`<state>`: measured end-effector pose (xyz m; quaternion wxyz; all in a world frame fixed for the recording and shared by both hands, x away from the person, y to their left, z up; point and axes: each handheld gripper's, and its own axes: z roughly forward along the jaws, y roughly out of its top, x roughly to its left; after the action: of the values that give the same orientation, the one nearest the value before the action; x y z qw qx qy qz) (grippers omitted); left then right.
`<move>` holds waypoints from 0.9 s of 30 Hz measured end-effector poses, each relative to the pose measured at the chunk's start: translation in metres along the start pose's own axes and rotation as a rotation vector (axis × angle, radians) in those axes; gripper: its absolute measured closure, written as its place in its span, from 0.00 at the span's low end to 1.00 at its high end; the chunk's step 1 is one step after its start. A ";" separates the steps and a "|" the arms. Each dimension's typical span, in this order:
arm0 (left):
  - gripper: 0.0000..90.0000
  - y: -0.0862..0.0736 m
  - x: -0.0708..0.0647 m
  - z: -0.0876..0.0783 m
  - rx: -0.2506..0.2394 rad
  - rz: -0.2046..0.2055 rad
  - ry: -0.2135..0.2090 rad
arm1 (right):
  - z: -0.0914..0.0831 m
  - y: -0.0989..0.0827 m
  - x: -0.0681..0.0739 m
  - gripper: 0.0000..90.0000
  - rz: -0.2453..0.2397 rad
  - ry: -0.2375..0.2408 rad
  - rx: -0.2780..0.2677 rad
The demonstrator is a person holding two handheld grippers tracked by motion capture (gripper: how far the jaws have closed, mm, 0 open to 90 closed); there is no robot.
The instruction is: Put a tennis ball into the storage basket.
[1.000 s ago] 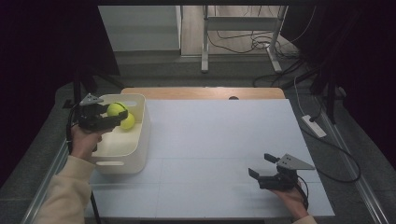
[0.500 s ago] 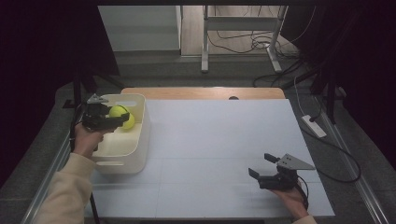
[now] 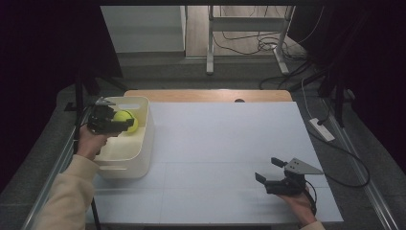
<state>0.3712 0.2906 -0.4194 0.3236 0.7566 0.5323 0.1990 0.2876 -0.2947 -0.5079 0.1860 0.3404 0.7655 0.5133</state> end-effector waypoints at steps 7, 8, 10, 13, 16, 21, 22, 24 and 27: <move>0.29 -0.001 0.002 0.000 0.007 -0.005 -0.002 | 0.000 0.000 0.000 0.10 0.000 -0.001 -0.001; 0.29 -0.001 0.003 0.000 0.006 -0.008 -0.002 | 0.000 0.000 0.000 0.10 0.001 -0.001 -0.001; 0.29 -0.002 0.003 -0.001 0.004 -0.010 0.001 | 0.000 0.000 0.000 0.10 0.000 -0.001 -0.001; 0.29 -0.002 0.004 -0.001 0.007 -0.014 0.001 | 0.000 0.000 0.000 0.10 0.001 0.000 -0.001; 0.29 -0.003 0.004 -0.002 0.005 -0.015 -0.001 | 0.000 0.000 0.000 0.10 0.001 0.000 -0.001; 0.29 -0.004 0.005 -0.002 0.007 -0.017 -0.001 | 0.000 0.000 0.000 0.10 0.000 0.000 0.000; 0.29 -0.004 0.005 -0.002 0.007 -0.018 -0.001 | 0.000 0.000 0.000 0.10 0.001 0.000 0.000; 0.28 -0.005 0.005 -0.002 0.001 -0.026 -0.003 | 0.000 0.000 0.000 0.10 0.001 0.000 0.000; 0.19 -0.004 0.006 -0.005 -0.019 -0.038 -0.006 | 0.000 0.000 0.000 0.10 0.002 -0.001 0.000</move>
<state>0.3673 0.2984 -0.4189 0.3364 0.7437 0.5437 0.1955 0.2877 -0.2947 -0.5078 0.1859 0.3411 0.7651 0.5136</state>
